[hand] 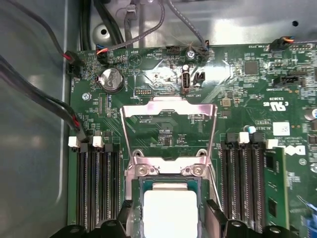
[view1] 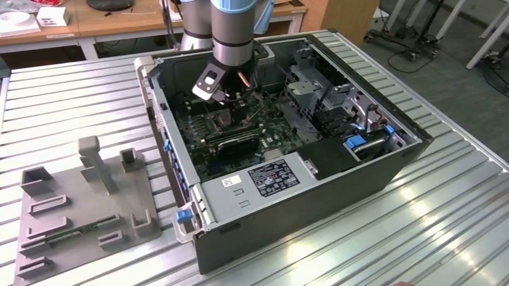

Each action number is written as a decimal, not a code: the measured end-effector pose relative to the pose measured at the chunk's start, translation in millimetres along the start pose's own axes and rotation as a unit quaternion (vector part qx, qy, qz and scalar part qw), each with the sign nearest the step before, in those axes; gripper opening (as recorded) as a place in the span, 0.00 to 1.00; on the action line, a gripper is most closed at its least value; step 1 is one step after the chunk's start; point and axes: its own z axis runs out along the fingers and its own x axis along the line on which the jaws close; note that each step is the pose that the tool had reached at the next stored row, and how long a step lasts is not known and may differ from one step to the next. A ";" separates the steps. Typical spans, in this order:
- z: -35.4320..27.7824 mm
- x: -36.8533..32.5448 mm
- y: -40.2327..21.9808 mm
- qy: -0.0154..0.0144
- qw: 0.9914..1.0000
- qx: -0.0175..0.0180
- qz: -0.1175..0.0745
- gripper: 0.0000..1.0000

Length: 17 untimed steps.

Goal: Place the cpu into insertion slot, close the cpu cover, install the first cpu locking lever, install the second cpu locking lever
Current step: 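Place the cpu into insertion slot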

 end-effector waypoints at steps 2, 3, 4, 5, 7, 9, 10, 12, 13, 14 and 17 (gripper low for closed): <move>-3.7 0.3 0.2 0.000 1.000 0.000 0.000 0.67; -5.8 0.4 0.4 0.000 1.000 0.000 0.000 0.67; -8.1 0.5 0.5 0.000 1.000 0.000 0.000 0.67; -10.4 0.7 0.6 0.000 1.000 0.000 0.000 0.67; -15.4 1.0 0.9 0.000 1.000 0.000 0.000 0.67; -20.3 1.4 1.2 0.000 1.000 0.000 0.000 0.67; -21.5 1.5 1.3 0.000 1.000 0.000 0.000 0.67; -21.5 1.5 1.4 0.000 1.000 0.000 0.000 0.67; -21.5 1.5 1.3 -0.001 1.000 0.000 0.000 0.67; -21.6 1.5 1.3 -0.001 1.000 0.000 0.000 0.67; -21.7 1.5 1.3 -0.001 1.000 0.000 0.000 0.67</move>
